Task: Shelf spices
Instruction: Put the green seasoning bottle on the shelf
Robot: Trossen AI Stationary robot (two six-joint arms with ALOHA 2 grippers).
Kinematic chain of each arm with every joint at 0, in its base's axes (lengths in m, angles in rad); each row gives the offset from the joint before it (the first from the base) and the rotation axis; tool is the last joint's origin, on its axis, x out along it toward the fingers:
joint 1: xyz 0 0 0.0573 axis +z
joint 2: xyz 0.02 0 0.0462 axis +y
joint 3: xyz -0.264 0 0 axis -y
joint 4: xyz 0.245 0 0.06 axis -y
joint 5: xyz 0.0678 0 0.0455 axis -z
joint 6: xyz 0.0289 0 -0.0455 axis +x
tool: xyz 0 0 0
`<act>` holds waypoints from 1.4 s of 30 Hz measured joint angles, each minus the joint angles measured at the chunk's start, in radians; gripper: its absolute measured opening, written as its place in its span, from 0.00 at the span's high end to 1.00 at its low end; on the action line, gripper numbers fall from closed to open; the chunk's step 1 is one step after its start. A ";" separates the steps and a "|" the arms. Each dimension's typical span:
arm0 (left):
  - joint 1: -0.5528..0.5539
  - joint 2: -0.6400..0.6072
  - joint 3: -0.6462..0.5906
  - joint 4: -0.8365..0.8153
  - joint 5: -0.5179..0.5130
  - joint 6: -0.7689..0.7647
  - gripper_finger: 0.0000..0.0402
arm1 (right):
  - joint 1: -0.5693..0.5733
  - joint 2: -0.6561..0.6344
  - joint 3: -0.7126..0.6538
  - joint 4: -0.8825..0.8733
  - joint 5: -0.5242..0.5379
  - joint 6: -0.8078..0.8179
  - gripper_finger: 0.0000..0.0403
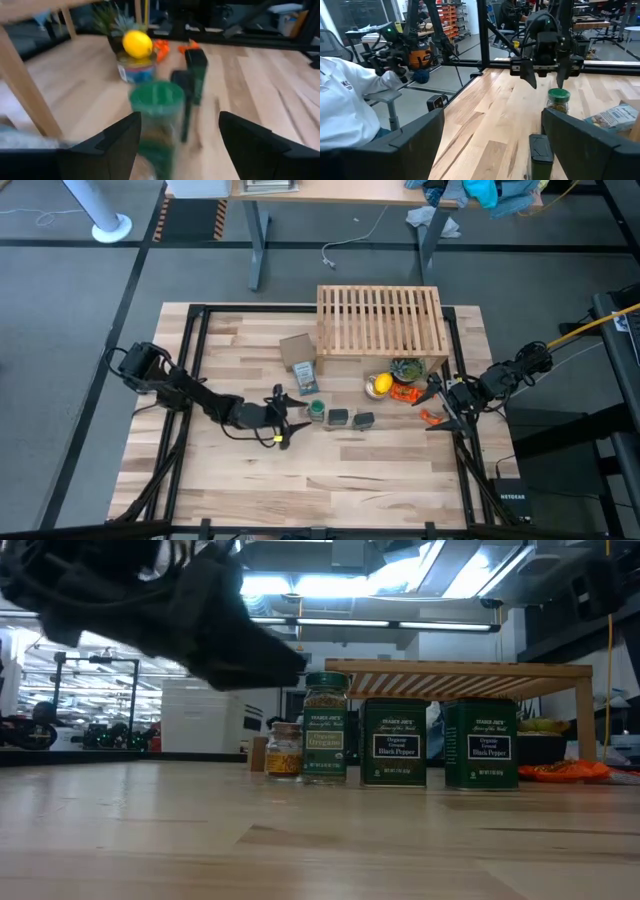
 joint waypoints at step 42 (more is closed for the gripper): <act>0.148 0.000 0.051 -0.051 0.173 0.035 0.35 | 0.000 0.000 0.000 -0.006 -0.010 -0.006 0.15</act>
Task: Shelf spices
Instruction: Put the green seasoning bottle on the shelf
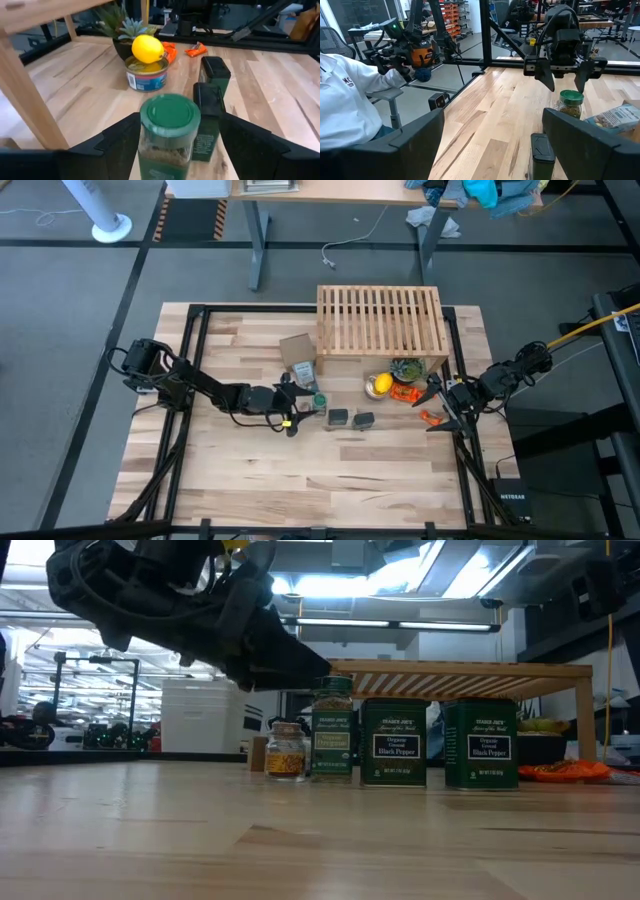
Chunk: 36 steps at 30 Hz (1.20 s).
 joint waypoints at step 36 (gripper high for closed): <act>0.067 0.264 0.168 -0.010 0.091 0.056 0.35 | 0.000 0.000 0.000 -0.001 0.000 -0.002 0.15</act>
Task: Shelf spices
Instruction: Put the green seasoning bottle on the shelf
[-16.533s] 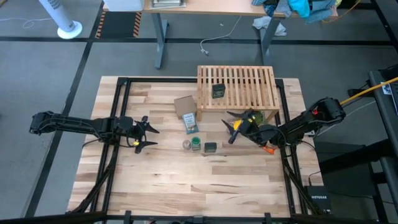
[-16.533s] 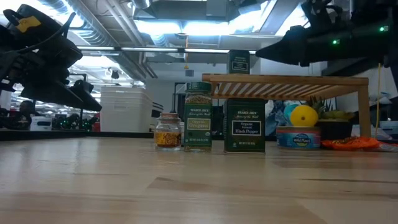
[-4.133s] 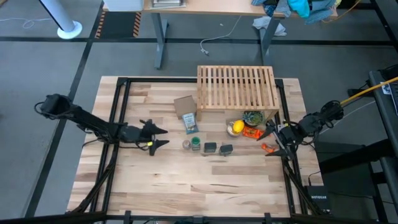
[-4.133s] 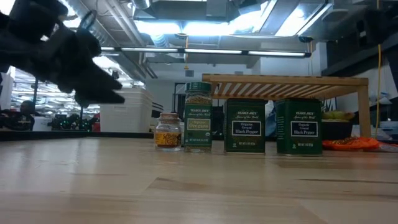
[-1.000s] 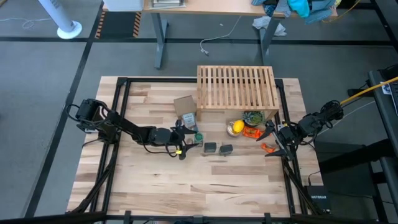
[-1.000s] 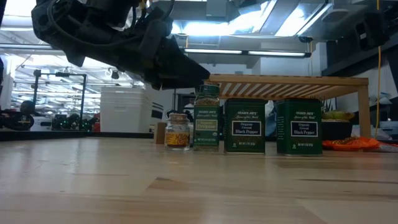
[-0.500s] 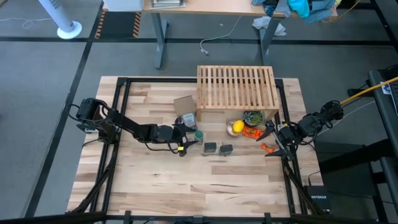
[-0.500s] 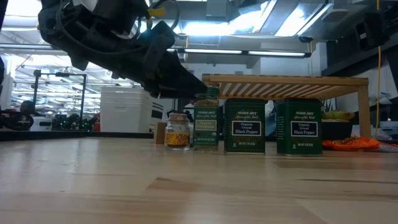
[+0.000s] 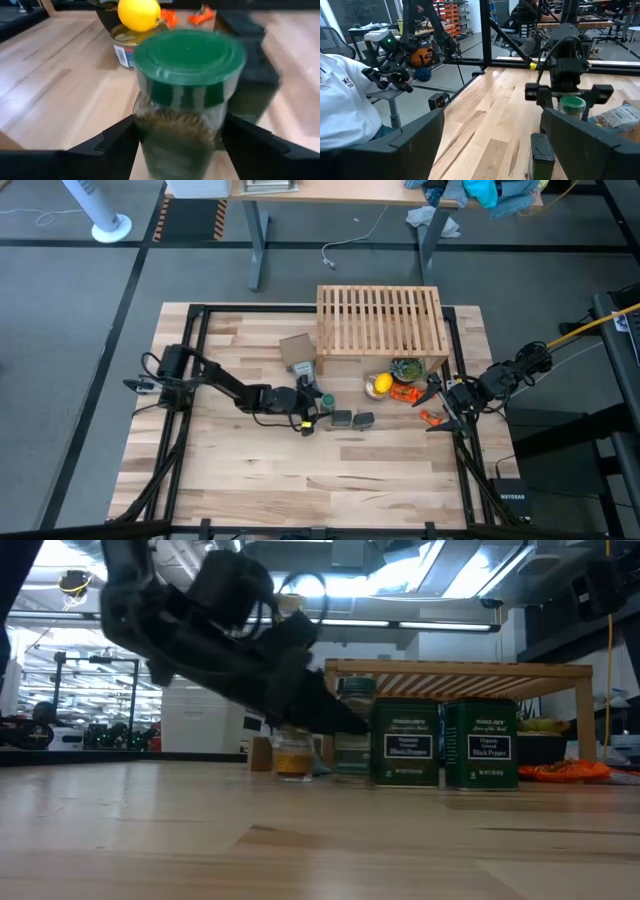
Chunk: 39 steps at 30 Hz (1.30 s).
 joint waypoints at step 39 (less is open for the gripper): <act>-0.013 -0.326 0.042 -0.066 -0.009 0.233 0.53 | 0.000 0.000 0.000 -0.020 -0.001 0.089 0.15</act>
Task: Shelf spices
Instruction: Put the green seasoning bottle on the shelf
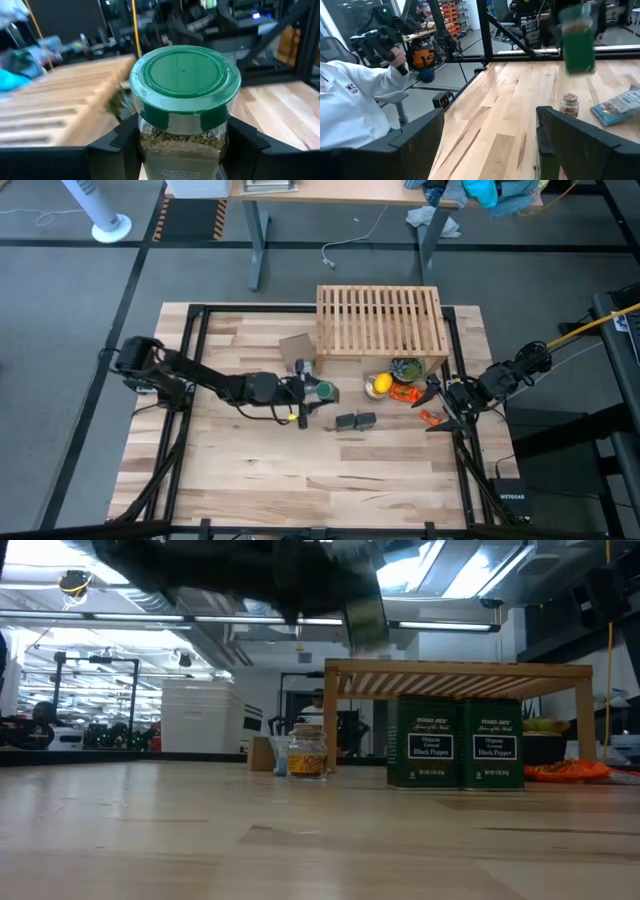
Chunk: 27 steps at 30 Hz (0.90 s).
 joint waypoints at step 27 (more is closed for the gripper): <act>0.391 -0.058 0.331 -0.434 0.358 -0.006 0.53 | 0.000 0.000 -0.103 0.099 -0.007 -0.225 0.15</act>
